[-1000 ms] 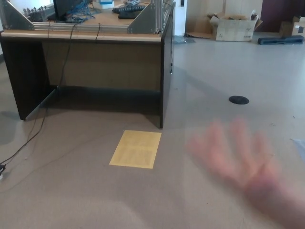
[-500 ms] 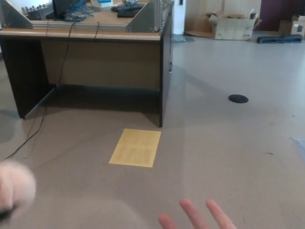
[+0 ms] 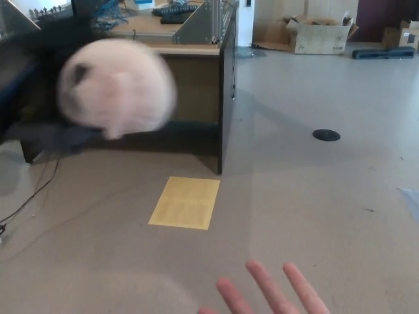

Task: The robot extends its left hand to pick up an emotional support dumpling from the palm of a person and brings its hand down by its side. Then it extends its arm again to hand the dumpling back to the person.

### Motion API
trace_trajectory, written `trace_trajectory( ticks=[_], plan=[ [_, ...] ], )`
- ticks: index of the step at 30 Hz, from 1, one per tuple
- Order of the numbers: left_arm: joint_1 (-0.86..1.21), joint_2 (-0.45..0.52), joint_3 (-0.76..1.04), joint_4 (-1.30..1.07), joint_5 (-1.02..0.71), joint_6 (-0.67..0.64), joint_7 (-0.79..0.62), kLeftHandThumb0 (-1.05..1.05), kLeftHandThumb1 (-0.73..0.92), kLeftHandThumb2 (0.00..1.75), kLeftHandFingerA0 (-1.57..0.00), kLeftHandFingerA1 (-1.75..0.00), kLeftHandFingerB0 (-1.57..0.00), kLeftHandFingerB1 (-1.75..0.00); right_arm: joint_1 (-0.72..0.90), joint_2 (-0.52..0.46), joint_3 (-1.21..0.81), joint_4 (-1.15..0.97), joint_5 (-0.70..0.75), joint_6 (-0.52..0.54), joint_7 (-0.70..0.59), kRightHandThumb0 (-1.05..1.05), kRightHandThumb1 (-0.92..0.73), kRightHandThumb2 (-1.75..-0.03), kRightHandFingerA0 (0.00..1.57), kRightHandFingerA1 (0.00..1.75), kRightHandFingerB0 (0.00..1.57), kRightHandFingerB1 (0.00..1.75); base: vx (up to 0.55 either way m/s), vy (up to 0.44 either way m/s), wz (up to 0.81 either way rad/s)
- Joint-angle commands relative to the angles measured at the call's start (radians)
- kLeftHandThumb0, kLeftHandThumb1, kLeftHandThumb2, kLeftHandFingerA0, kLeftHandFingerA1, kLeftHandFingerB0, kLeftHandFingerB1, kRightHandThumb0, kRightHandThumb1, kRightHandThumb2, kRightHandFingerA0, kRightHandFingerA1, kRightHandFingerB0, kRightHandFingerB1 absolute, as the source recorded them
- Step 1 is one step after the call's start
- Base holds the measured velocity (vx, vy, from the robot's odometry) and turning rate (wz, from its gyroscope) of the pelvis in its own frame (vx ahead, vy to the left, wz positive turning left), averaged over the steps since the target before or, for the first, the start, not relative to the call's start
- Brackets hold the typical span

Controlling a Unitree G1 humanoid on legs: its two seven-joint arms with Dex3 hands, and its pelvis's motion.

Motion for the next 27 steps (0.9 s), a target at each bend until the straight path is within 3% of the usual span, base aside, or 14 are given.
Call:
trace_trajectory(
  ticks=[1,3,6,9,11,17,20,21,22,23,24,27],
  plan=[
    [-0.104,0.000,-0.152,-0.108,0.039,0.143,-0.074,-0.14,0.73,0.72,-0.87,-1.37,-0.86,-0.94,-0.013,-0.019,-0.003,-0.008,0.010,0.008,0.005,-0.28,-0.62,-0.59,0.82,0.54,0.69,0.48,0.00,0.000,0.00],
    [-0.121,-0.022,-0.190,-0.125,0.045,0.131,-0.074,-0.12,0.71,0.71,-0.90,-1.39,-0.89,-0.88,-0.012,-0.020,-0.002,-0.009,0.008,0.010,0.004,-0.28,-0.62,-0.59,0.82,0.54,0.69,0.48,0.00,0.000,0.00],
    [-0.157,-0.042,-0.253,-0.156,0.088,0.155,-0.070,-0.15,0.71,0.71,-0.87,-1.51,-0.89,-0.94,-0.015,-0.023,-0.001,-0.010,0.008,0.016,0.009,-0.28,-0.62,-0.58,0.82,0.53,0.68,0.48,0.00,0.000,0.00],
    [-0.199,-0.060,-0.302,-0.178,0.102,0.211,-0.083,-0.14,0.68,0.73,-0.90,-1.44,-0.90,-0.94,-0.024,-0.024,0.004,-0.009,0.000,0.014,0.004,-0.29,-0.62,-0.59,0.82,0.52,0.69,0.48,0.00,0.000,0.00],
    [-0.218,-0.071,-0.331,-0.187,0.129,0.225,-0.082,-0.15,0.65,0.76,-0.87,-1.51,-0.86,-1.10,-0.028,-0.025,0.005,-0.007,0.002,0.010,0.006,-0.29,-0.62,-0.59,0.83,0.53,0.69,0.48,0.00,0.000,0.00],
    [-0.233,-0.107,-0.401,-0.206,0.176,0.249,-0.097,-0.15,0.70,0.67,-0.84,-1.57,-0.86,-1.05,-0.034,-0.021,0.008,-0.006,0.005,0.021,0.013,-0.31,-0.62,-0.59,0.83,0.54,0.70,0.48,0.00,0.000,0.00],
    [-0.224,-0.113,-0.415,-0.211,0.189,0.252,-0.103,-0.16,0.71,0.64,-0.82,-1.60,-0.82,-1.11,-0.032,-0.021,0.012,-0.003,0.003,0.009,0.010,-0.29,-0.62,-0.59,0.83,0.55,0.70,0.49,0.00,0.000,0.00],
    [-0.203,-0.114,-0.430,-0.216,0.196,0.254,-0.106,-0.13,0.65,0.67,-0.89,-1.61,-0.80,-1.27,-0.032,-0.022,0.016,-0.004,-0.002,0.012,0.010,-0.30,-0.63,-0.59,0.83,0.53,0.70,0.48,0.00,0.000,0.00],
    [-0.191,-0.116,-0.438,-0.219,0.206,0.255,-0.110,-0.13,0.71,0.69,-0.77,-1.64,-0.74,-1.27,-0.032,-0.024,0.018,-0.004,-0.004,0.012,0.010,-0.30,-0.63,-0.59,0.82,0.53,0.70,0.48,0.00,0.000,0.00],
    [-0.187,-0.115,-0.442,-0.219,0.213,0.255,-0.113,-0.13,0.71,0.69,-0.77,-1.64,-0.74,-1.27,-0.034,-0.025,0.020,-0.004,-0.004,0.011,0.010,-0.30,-0.63,-0.59,0.82,0.53,0.70,0.48,0.00,0.000,0.00],
    [-0.168,-0.114,-0.455,-0.221,0.229,0.257,-0.111,-0.12,0.66,0.71,-0.93,-1.59,-0.81,-1.22,-0.036,-0.026,0.022,-0.002,-0.006,0.005,0.010,-0.29,-0.63,-0.59,0.82,0.53,0.70,0.49,0.00,0.000,0.00],
    [-0.162,-0.119,-0.453,-0.224,0.238,0.260,-0.114,-0.12,0.66,0.71,-0.93,-1.59,-0.81,-1.22,-0.037,-0.028,0.025,-0.001,-0.005,0.004,0.010,-0.29,-0.63,-0.59,0.82,0.53,0.70,0.49,0.00,0.000,0.00]
  ],
)
